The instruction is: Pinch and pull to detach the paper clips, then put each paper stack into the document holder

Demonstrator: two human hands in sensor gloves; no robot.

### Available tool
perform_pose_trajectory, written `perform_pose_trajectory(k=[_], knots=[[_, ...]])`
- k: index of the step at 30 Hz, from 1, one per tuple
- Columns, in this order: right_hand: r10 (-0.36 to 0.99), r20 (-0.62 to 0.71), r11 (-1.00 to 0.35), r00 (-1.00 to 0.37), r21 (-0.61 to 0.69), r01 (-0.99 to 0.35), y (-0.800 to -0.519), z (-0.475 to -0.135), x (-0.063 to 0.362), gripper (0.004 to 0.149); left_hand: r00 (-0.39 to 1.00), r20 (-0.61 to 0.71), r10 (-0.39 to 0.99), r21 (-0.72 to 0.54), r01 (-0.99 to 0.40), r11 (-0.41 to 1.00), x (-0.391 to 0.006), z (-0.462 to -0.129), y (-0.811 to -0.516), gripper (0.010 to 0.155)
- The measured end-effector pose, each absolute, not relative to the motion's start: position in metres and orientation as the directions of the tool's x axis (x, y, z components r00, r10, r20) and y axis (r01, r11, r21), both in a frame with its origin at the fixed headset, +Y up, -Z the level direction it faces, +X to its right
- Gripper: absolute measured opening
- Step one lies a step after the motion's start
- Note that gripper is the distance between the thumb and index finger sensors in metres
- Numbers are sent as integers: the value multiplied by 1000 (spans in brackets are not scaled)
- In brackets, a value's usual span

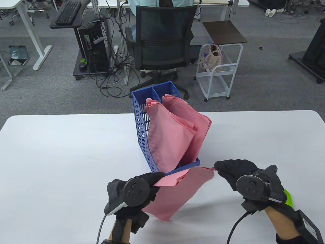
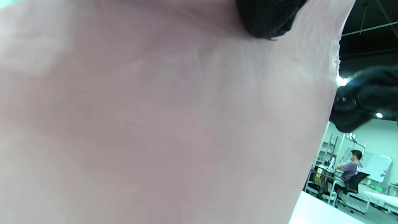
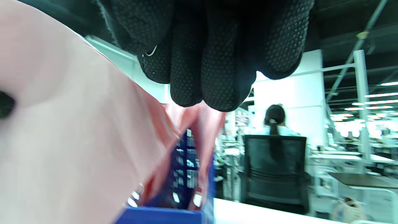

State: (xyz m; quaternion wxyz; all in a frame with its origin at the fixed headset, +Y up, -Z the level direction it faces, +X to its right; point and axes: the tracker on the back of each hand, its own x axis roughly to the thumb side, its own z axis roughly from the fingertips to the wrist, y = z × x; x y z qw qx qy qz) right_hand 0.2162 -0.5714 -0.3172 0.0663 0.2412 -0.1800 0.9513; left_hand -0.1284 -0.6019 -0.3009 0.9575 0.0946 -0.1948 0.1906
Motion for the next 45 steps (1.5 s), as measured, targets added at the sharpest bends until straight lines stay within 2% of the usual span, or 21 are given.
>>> perform_pose_trajectory(k=[3,9,12,17,20,23,29,34,40,45], knots=[[37,386,-932,-922,-319,-171,-578,-320,243,36,860,397,322,144,-405,903,-131,-299,-600,41],[94,175,-963,-980,-233,-134,-606,-327,306,36,853,378,359,195,-452,870,-140,-297,-596,41],[86,51,-982,-995,-163,-94,-628,-333,335,36,851,375,369,208,-465,861,-143,-297,-595,41],[30,-126,-999,-992,41,-36,-670,-343,369,36,852,369,372,214,-468,857,-144,-297,-595,41],[29,-190,-985,-981,162,-60,-687,-346,380,37,848,368,381,214,-476,853,-145,-297,-595,41],[43,-212,-974,-976,208,-88,-693,-346,385,38,850,364,380,212,-472,856,-145,-297,-594,41],[18,-193,-981,-981,188,-55,-687,-347,380,40,852,364,377,208,-469,859,-145,-297,-594,41],[16,-77,-996,-997,86,-23,-669,-347,357,41,837,376,396,198,-490,849,-146,-297,-594,41],[158,182,-987,-971,-4,-161,-641,-348,303,56,759,432,487,145,-591,793,-149,-298,-596,41],[335,438,-939,-834,81,-335,-626,-351,251,76,690,466,554,92,-660,745,-151,-300,-597,41]])
